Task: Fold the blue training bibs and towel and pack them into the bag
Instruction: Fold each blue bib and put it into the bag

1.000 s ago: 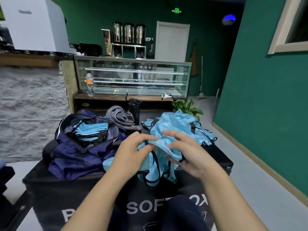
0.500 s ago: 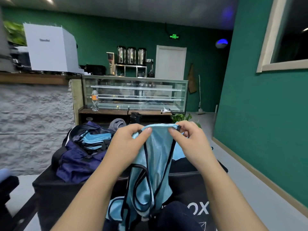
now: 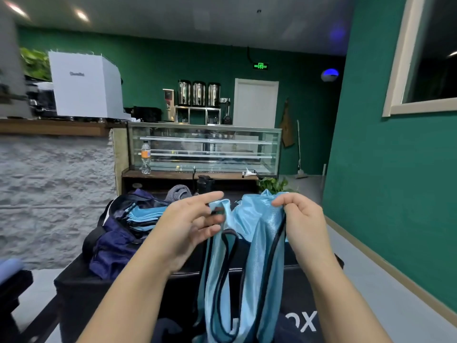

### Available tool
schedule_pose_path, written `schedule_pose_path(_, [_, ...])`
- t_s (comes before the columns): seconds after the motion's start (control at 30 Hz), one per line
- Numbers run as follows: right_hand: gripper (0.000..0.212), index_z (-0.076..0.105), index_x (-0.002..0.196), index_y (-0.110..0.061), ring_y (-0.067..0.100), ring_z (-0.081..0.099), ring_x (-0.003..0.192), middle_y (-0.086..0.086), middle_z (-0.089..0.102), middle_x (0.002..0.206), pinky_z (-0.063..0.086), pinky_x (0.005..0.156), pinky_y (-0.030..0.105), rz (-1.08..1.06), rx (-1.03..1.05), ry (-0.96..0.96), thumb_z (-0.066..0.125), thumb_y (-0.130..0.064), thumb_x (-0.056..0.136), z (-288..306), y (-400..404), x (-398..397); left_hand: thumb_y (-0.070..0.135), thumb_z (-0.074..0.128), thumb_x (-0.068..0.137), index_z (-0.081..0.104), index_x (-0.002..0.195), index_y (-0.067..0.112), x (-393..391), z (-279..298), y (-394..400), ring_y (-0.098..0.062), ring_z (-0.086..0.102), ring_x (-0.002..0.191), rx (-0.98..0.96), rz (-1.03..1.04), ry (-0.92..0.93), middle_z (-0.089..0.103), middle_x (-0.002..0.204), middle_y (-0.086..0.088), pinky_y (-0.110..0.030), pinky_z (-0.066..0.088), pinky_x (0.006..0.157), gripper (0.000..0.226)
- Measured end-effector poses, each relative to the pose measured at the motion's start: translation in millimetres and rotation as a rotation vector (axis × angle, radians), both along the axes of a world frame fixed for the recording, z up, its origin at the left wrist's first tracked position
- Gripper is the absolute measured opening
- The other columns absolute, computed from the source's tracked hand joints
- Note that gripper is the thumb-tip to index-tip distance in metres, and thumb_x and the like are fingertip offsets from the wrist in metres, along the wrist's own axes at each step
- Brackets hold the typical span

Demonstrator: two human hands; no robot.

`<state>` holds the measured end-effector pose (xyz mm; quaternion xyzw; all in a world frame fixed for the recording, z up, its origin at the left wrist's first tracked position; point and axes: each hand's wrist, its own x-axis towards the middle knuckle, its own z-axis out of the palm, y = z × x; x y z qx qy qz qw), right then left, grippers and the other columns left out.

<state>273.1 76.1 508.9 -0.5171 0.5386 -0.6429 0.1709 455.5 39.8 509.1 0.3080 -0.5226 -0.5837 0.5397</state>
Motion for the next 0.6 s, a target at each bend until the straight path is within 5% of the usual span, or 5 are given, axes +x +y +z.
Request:
schedule_pose_path(0.07, [0.035,0.067,0.091,-0.023,0.035,0.053,0.083,0.026,0.062,0.110,0.046,0.070,0.035,0.060,0.056,0.100,0.039,-0.001,0.093,0.8,5.0,4.6,-0.018,0.040,0.085,0.068,0.101,0.014,0.3,-2.1,-2.2,-0.009,0.068,0.071,-0.083,0.056,-0.086,0.070,0.087,-0.007,-0.015,0.054,0.059,0.045])
schedule_pose_path(0.23, [0.031,0.050,0.107,-0.039,-0.022,0.043,0.092,-0.029,0.047,0.107,0.031,0.078,-0.005,0.270,0.135,0.437,0.067,-0.044,0.082,1.5,8.1,21.9,-0.013,0.057,0.083,0.069,0.097,0.027,-9.2,-4.2,-1.0,-0.005,0.063,0.069,-0.328,0.239,-0.218,0.072,0.081,-0.008,-0.019,0.051,0.061,0.044])
schedule_pose_path(0.4, [0.010,0.066,0.090,-0.020,-0.005,0.050,0.081,-0.012,0.062,0.094,0.035,0.070,0.004,0.105,0.032,0.498,0.058,-0.025,0.092,-6.7,-6.3,21.6,0.005,0.065,0.086,0.070,0.084,0.032,-10.8,-6.3,-4.9,-0.011,0.061,0.068,-0.450,0.394,-0.288,0.072,0.080,-0.006,-0.042,0.054,0.073,0.027])
schedule_pose_path(0.5, [0.019,0.067,0.089,-0.013,-0.002,0.049,0.070,-0.005,0.065,0.087,0.036,0.064,0.010,0.124,0.021,0.458,0.052,-0.022,0.096,-4.9,-6.6,14.7,0.013,0.055,0.093,0.066,0.082,0.026,-4.9,-5.6,-6.2,-0.001,0.051,0.057,-0.508,0.439,-0.367,0.063,0.068,0.008,-0.025,0.044,0.061,0.020])
schedule_pose_path(0.6, [0.023,0.062,0.085,-0.009,-0.001,0.045,0.065,-0.006,0.055,0.073,0.035,0.062,0.011,0.147,0.022,0.455,0.048,-0.022,0.099,-1.4,-5.6,11.2,0.029,0.043,0.098,0.058,0.082,0.014,-0.4,-7.7,-9.9,0.000,0.047,0.083,-0.636,0.515,-0.587,0.051,0.085,0.003,-0.012,0.035,0.074,0.027])
